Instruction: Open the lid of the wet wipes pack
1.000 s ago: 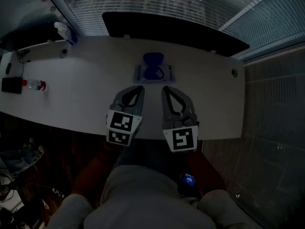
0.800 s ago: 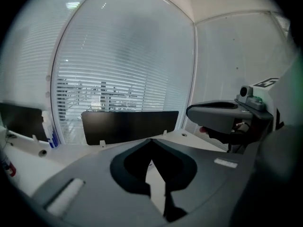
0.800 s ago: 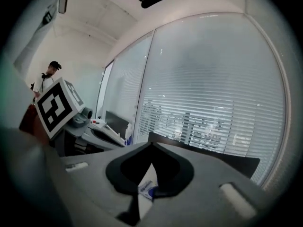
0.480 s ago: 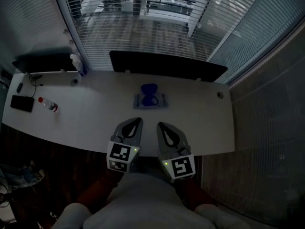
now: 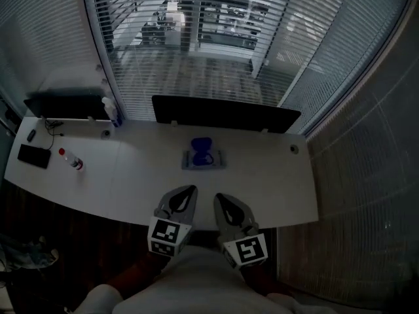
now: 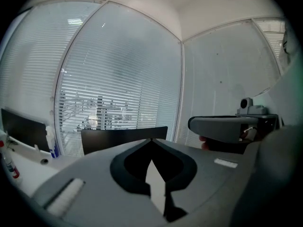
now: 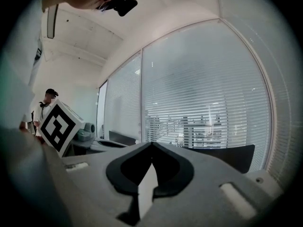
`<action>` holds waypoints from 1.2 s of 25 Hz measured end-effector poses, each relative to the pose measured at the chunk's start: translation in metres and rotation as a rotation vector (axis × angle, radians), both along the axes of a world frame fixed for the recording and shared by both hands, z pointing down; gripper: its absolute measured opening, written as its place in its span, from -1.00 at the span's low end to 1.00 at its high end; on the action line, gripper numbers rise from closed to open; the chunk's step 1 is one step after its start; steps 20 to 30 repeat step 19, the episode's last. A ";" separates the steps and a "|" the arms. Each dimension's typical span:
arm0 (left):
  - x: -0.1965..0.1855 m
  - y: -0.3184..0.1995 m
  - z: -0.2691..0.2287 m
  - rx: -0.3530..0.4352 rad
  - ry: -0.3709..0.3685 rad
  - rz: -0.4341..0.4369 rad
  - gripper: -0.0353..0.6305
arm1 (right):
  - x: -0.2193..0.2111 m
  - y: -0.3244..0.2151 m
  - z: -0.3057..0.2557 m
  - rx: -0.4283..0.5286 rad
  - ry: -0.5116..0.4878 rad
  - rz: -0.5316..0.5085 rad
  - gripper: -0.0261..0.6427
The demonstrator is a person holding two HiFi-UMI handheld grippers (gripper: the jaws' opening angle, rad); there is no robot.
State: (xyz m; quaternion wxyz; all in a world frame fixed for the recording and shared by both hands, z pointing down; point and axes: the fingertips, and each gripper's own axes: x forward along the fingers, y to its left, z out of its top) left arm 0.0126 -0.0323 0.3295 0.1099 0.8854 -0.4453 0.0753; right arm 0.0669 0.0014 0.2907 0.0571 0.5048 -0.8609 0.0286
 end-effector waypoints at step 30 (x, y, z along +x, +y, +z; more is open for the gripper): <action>0.008 -0.001 -0.006 0.021 -0.009 -0.001 -0.88 | 0.001 -0.001 -0.011 0.030 -0.029 -0.025 -0.92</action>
